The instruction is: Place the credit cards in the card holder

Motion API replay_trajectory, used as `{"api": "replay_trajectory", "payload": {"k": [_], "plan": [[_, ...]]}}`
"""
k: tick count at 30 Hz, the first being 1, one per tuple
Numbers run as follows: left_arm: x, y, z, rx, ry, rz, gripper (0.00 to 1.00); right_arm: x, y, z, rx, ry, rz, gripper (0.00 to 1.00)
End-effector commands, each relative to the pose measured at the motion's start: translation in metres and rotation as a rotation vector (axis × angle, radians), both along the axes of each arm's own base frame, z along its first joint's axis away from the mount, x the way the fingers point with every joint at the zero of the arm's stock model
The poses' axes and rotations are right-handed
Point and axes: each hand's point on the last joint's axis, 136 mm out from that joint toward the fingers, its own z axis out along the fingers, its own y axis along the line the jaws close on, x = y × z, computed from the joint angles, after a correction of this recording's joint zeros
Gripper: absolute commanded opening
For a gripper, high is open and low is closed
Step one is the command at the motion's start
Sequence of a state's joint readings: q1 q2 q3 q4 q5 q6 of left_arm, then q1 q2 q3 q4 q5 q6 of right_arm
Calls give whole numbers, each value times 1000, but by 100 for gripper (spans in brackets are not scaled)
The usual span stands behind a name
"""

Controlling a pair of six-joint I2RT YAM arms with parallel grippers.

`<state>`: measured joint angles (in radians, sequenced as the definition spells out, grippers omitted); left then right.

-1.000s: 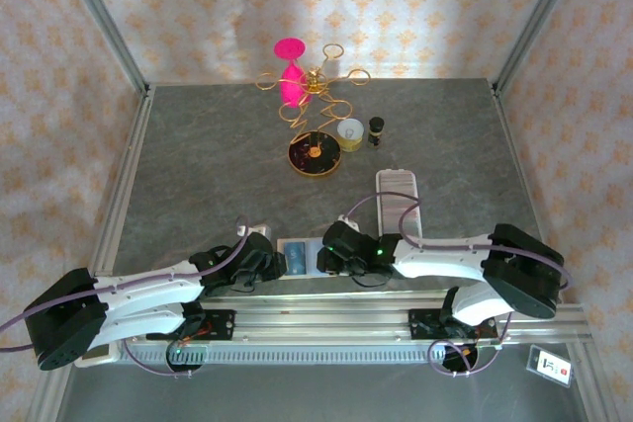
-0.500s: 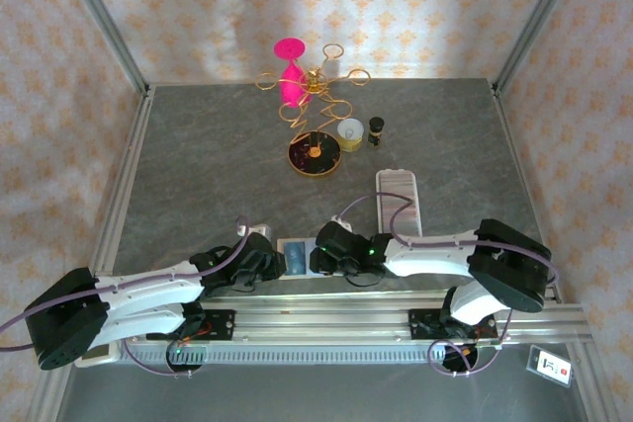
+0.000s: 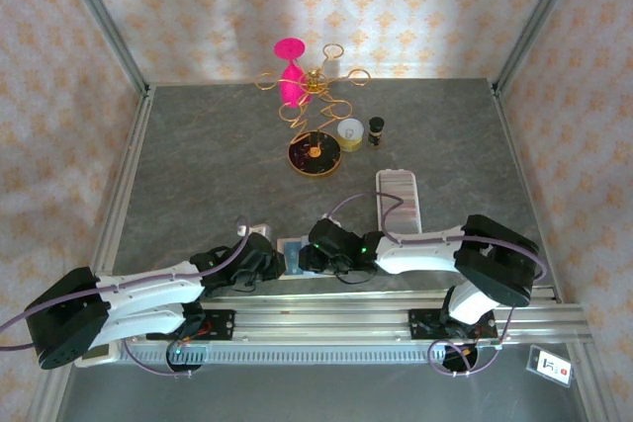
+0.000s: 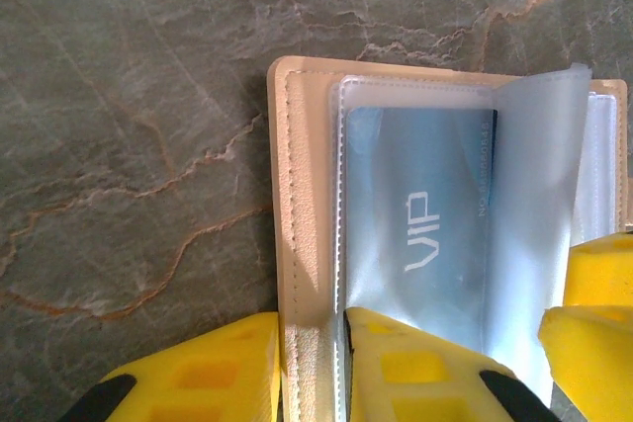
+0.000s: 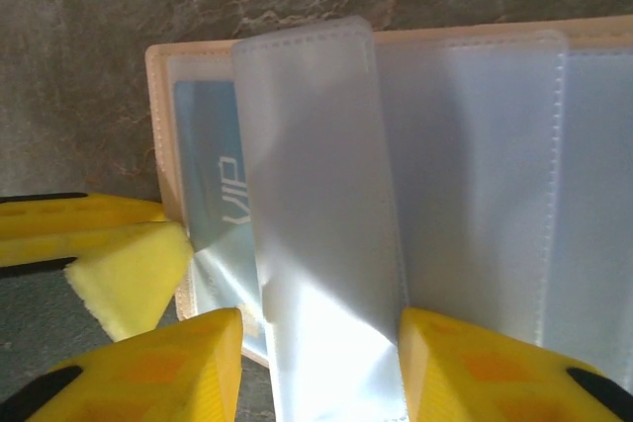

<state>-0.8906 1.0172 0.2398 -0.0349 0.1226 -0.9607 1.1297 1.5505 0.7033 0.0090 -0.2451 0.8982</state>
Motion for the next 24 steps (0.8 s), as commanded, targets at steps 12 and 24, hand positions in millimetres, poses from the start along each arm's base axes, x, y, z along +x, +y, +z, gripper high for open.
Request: {"api": "replay_trajectory", "payload": {"k": [12,24], "plan": [[-9,7,-14,29,25,-14,17,7,14,20,67,-24,-29,44],[-9,9,-16,37,26,-6,8,8,35,27,104,-21,-3,43]]}}
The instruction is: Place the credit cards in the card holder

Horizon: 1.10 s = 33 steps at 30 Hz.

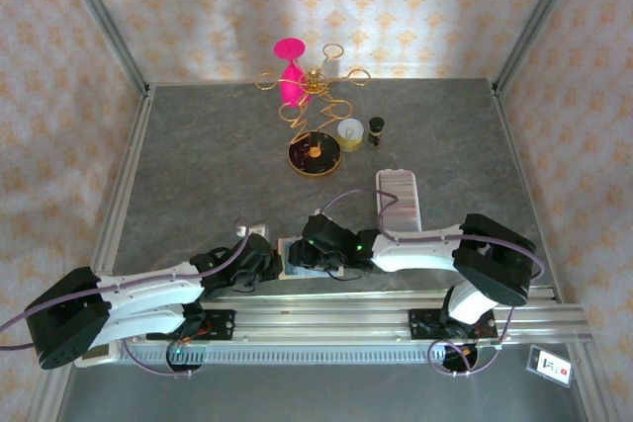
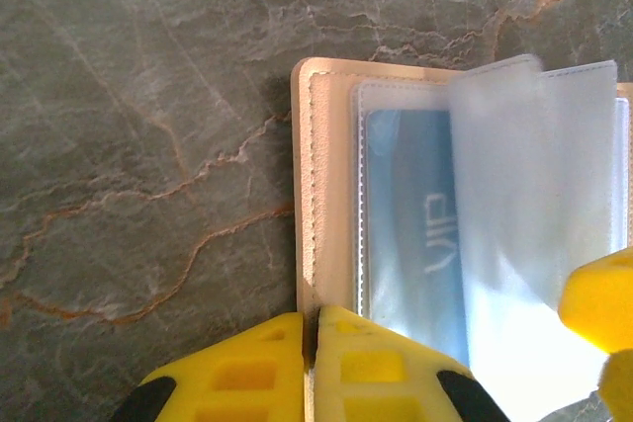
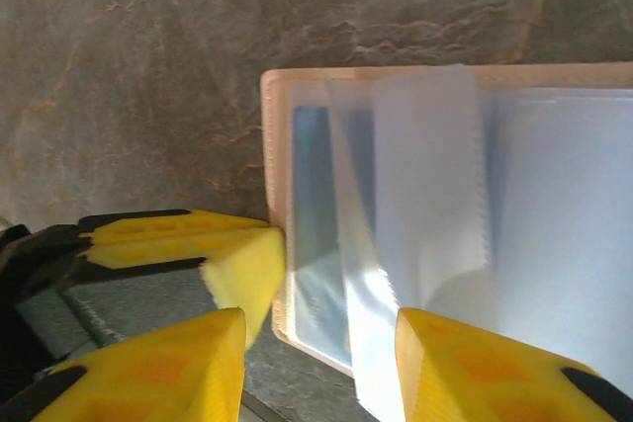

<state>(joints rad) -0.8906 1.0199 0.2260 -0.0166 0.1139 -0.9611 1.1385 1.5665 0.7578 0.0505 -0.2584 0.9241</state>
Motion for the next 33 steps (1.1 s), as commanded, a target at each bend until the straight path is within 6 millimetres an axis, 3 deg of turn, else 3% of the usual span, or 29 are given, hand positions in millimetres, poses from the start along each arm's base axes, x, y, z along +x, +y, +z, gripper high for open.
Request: {"api": "replay_trajectory", "payload": {"k": [1,16,26,33], "plan": [[-9,7,-13,34,32,-10,8,2,10,6,21,-10,2,43],[-8,8,-10,21,19,1,8,1,25,16,66,-12,23,43],[-6,11,-6,21,4,17,8,7,12,23,69,-55,-28,45],[-2,11,3,14,-21,29,9,6,16,55,169,-129,13,53]]}}
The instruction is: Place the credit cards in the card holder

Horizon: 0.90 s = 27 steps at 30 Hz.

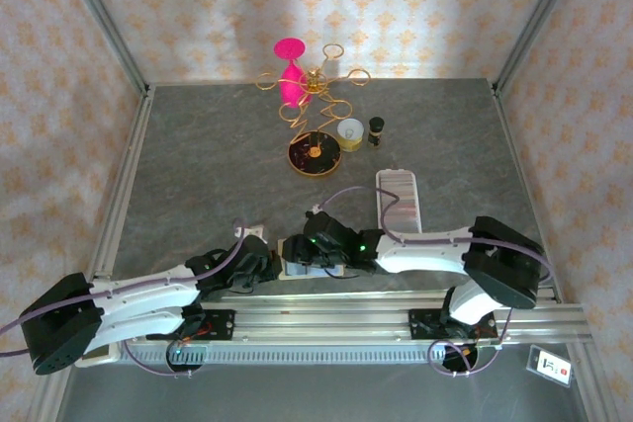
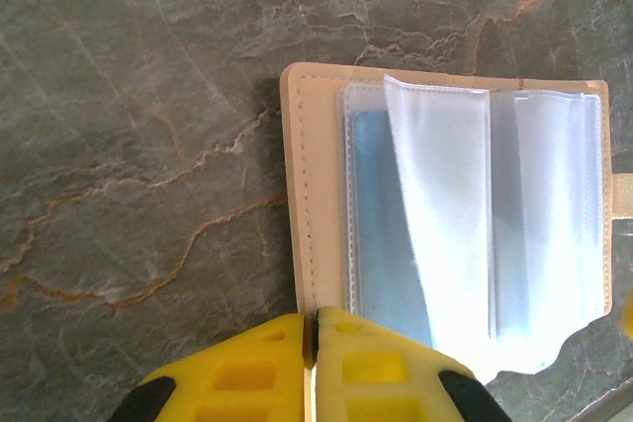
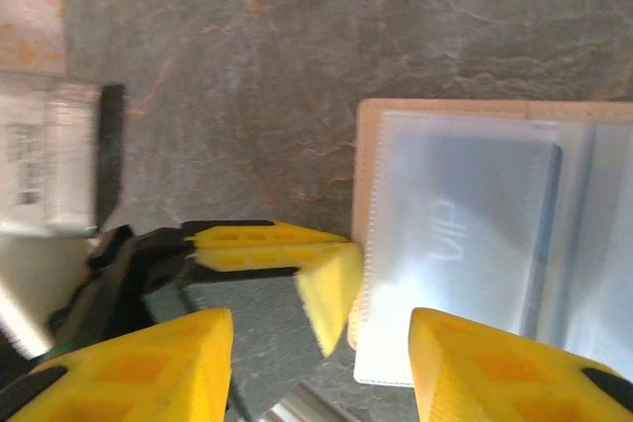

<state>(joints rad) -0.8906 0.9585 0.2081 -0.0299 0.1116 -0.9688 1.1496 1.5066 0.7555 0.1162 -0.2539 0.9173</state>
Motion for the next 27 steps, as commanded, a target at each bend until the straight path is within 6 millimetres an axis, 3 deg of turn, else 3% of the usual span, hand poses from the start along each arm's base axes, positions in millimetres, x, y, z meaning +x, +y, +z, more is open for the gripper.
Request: {"api": "replay_trajectory", "payload": {"k": [1,5,8,11,16,18,23,25,27], "plan": [[0,9,-1,41,-8,24,9,4,3,26,71,-77,2,54],[4,13,5,62,-28,39,12,9,-6,42,39,-156,13,55],[9,23,13,97,-64,71,15,17,-20,66,-2,-302,52,57],[15,26,23,105,-97,93,18,14,-25,94,-39,-477,196,61],[22,20,44,75,-144,94,21,15,-55,118,-285,-796,437,64],[25,19,49,72,-157,93,21,12,-71,115,-412,-914,579,66],[27,8,59,31,-174,66,21,7,-138,78,-795,-998,901,74],[27,3,60,1,-181,54,21,-5,-166,58,-866,-999,1076,74],[27,-1,61,-22,-183,44,22,0,-188,50,-921,-1013,1097,75]]}}
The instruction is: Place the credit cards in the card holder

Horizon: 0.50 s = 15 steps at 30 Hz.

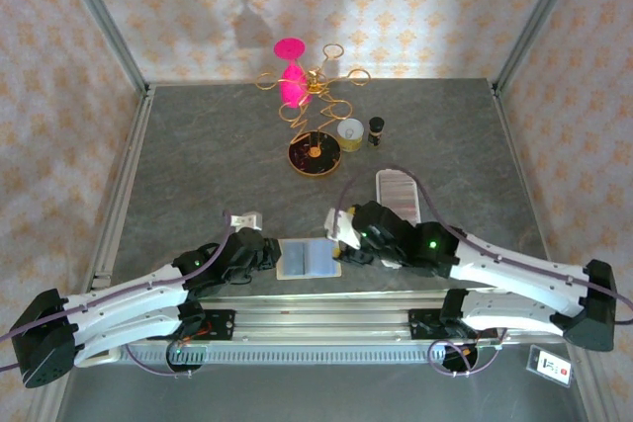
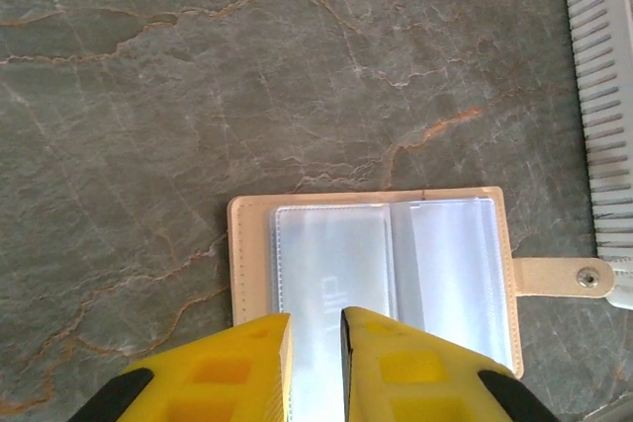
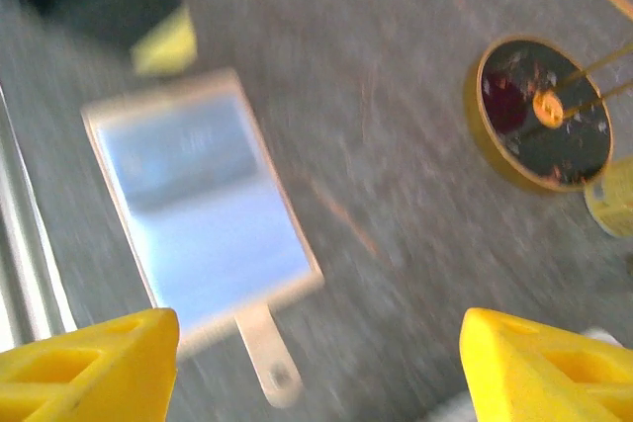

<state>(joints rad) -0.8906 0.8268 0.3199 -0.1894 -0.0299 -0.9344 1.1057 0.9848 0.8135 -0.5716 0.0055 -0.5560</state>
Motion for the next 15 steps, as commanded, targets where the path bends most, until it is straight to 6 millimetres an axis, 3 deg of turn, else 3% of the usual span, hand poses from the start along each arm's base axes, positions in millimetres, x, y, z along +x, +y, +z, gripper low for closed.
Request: {"api": "replay_trajectory", "payload": {"k": [1,8,15], "plan": [[2,-11,10,-45,-36,-35,22,3,-67,-33,-320,-106,113,75],[-1,-15,4,-48,-24,-65,23,31,-136,-65,-505,-165,58,82],[-3,-15,-1,-50,-17,-77,23,44,-143,-79,-522,-165,70,83]]}}
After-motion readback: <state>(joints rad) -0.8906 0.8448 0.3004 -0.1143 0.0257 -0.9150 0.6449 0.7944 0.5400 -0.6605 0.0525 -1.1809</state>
